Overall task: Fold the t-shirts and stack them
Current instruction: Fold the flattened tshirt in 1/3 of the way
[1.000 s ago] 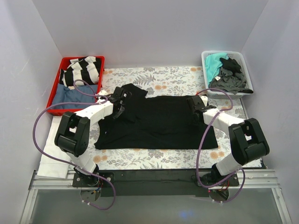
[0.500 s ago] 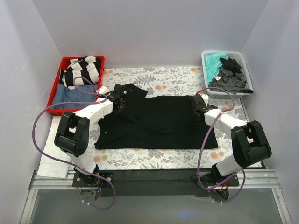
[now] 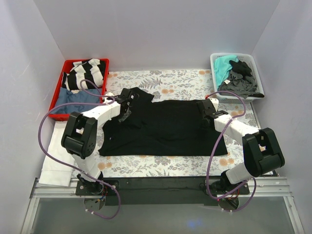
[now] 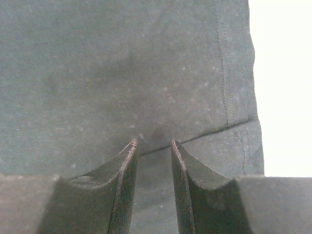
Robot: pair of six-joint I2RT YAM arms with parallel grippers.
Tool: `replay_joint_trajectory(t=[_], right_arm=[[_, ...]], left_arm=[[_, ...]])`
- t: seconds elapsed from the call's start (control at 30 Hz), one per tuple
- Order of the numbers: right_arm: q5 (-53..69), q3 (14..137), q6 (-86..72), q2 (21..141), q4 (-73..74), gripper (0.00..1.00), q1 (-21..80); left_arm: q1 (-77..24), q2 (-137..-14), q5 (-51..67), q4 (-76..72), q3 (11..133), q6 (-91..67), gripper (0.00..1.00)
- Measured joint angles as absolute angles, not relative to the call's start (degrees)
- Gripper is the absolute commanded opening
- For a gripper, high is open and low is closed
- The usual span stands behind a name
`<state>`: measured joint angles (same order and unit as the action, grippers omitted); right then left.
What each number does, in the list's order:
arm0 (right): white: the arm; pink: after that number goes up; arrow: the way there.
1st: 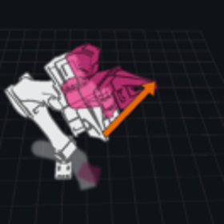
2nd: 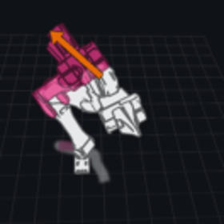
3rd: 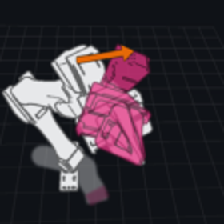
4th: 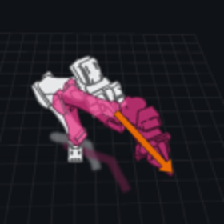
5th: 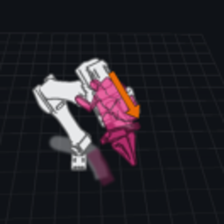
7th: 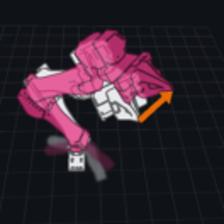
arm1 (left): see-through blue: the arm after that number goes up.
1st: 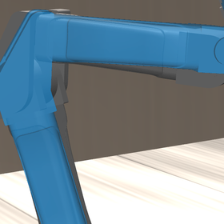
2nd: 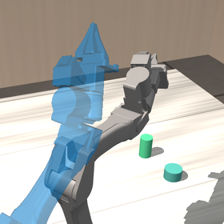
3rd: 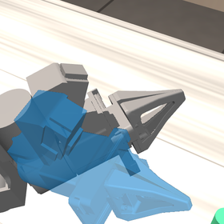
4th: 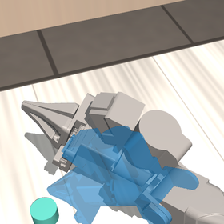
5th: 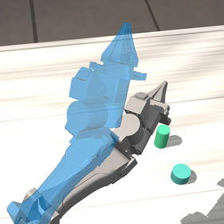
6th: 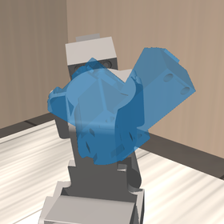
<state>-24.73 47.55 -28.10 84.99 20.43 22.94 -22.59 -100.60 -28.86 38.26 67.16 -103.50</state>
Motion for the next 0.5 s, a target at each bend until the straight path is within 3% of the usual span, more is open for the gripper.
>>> replay_joint_trajectory(t=[0.2,0.27,0.5], right_arm=[[-25.4,46.7,-28.1,84.8,20.4,0.38,22.9],[-25.4,46.6,-28.1,84.8,20.4,0.38,22.9],[-25.5,46.6,-28.2,84.8,20.4,0.37,22.9]], left_arm=[[-22.3,-103.5,-27.9,40.8,67.7,-104.8,0.14],[-22.2,-103.4,-27.8,41.3,67.7,-105.3,0.01],[-22.2,-102.4,-28.2,43.5,67.7,-106.0,0.0]])
